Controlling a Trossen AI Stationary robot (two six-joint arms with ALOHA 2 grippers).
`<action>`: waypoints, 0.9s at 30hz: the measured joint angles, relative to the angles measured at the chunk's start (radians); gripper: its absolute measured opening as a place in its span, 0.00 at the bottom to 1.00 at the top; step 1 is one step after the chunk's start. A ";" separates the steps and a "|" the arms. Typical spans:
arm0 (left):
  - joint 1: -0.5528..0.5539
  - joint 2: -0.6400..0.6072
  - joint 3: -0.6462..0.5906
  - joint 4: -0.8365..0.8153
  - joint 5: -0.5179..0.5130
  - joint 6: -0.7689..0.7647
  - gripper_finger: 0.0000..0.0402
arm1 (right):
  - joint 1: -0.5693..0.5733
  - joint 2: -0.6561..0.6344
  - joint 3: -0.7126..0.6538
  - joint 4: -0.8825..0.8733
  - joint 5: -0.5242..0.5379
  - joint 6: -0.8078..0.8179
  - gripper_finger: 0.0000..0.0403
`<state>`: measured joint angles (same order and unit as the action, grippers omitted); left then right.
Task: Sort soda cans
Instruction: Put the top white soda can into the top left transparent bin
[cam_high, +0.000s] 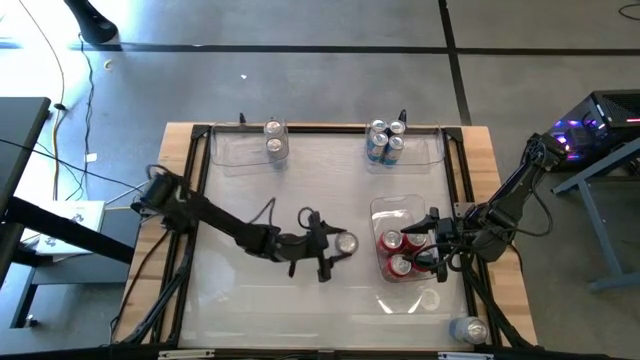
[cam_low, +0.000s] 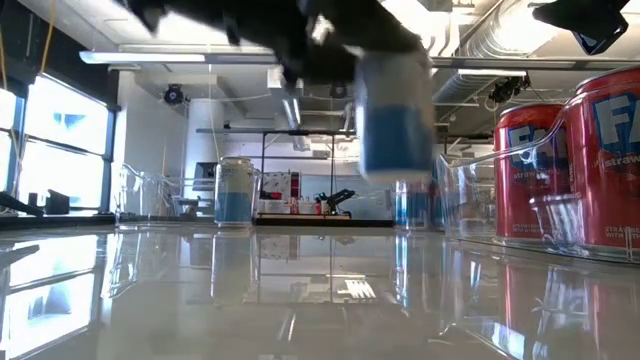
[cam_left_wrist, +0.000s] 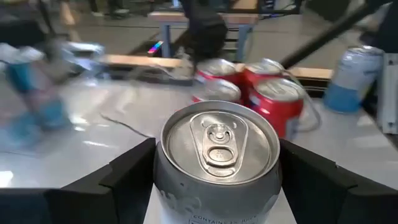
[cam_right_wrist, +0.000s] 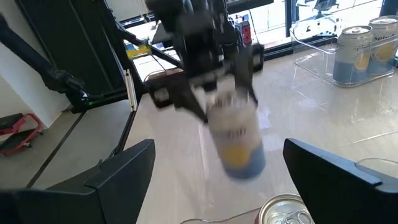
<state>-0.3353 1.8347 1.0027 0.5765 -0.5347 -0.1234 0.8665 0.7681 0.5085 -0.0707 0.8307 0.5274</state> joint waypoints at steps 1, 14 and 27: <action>0.000 -0.038 0.000 -0.043 -0.019 0.019 0.70 | 0.000 0.000 0.000 0.000 0.000 0.000 0.87; 0.176 -0.623 -0.013 -0.797 -0.375 0.094 0.69 | 0.000 0.014 0.000 -0.004 0.000 -0.001 0.87; 0.711 -1.016 -0.463 -0.458 -0.247 0.115 0.69 | 0.000 0.051 0.000 -0.007 0.000 0.022 0.87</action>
<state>0.3756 0.8188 0.5400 0.1189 -0.7814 -0.0082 0.8665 0.8188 0.5083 -0.0780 0.8307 0.5490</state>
